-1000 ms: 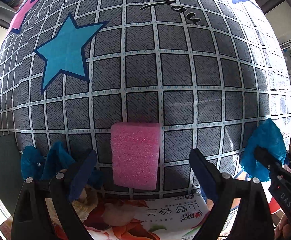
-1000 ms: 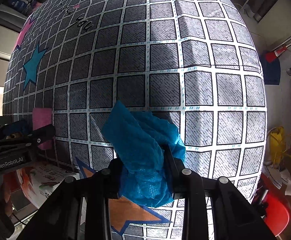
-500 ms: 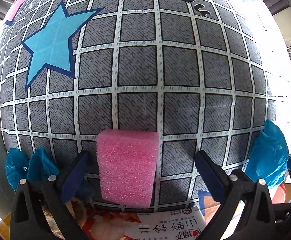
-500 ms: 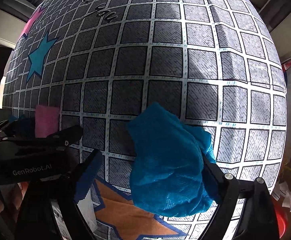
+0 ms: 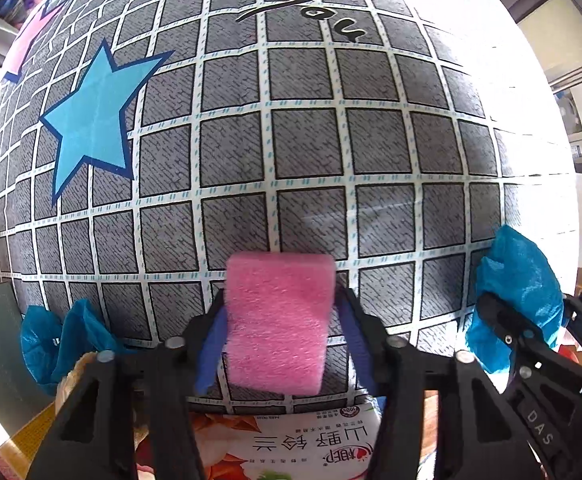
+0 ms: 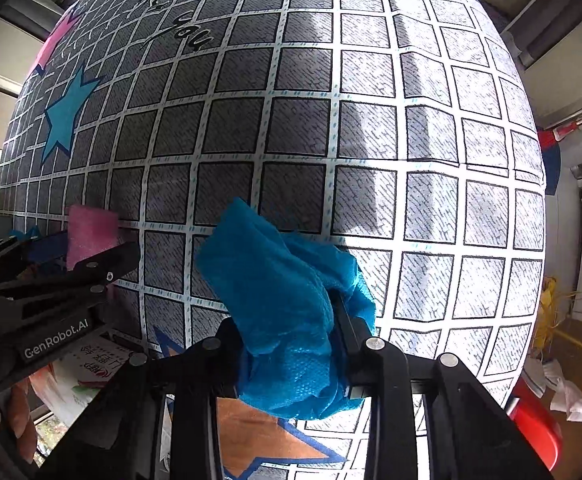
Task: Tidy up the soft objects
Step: 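Carry the pink sponge and blue cloth toward the white box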
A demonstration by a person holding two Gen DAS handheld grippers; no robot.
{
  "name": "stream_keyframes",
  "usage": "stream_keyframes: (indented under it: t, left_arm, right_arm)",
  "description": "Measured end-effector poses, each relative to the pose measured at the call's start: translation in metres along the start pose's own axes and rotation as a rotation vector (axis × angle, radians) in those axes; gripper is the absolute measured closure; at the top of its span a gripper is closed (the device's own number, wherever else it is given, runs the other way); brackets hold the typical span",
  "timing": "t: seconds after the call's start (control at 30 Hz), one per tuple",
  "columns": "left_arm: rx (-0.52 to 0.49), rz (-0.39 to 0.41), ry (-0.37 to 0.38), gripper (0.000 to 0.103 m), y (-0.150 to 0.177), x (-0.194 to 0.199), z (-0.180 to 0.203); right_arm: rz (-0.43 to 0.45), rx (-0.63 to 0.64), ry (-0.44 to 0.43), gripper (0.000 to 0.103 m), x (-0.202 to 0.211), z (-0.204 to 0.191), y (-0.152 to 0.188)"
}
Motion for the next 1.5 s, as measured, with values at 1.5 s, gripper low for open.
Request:
stream_keyframes:
  t: [1.5]
  left_arm:
    - [0.125,0.349,0.214,0.054,0.168,0.202,-0.141]
  right_arm:
    - [0.142,0.143,-0.223,0.07,0.122,-0.177,0.085]
Point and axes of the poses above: each gripper's, at about its wrist camera, not at the fingertips, and x roughly against the way its jaws point, z to its right, y to its underside, the point moved 6 cm from there along -x, roughly the way its jaws point, and after that the axes turned 9 degrees about -y, right-handed, at the moved point
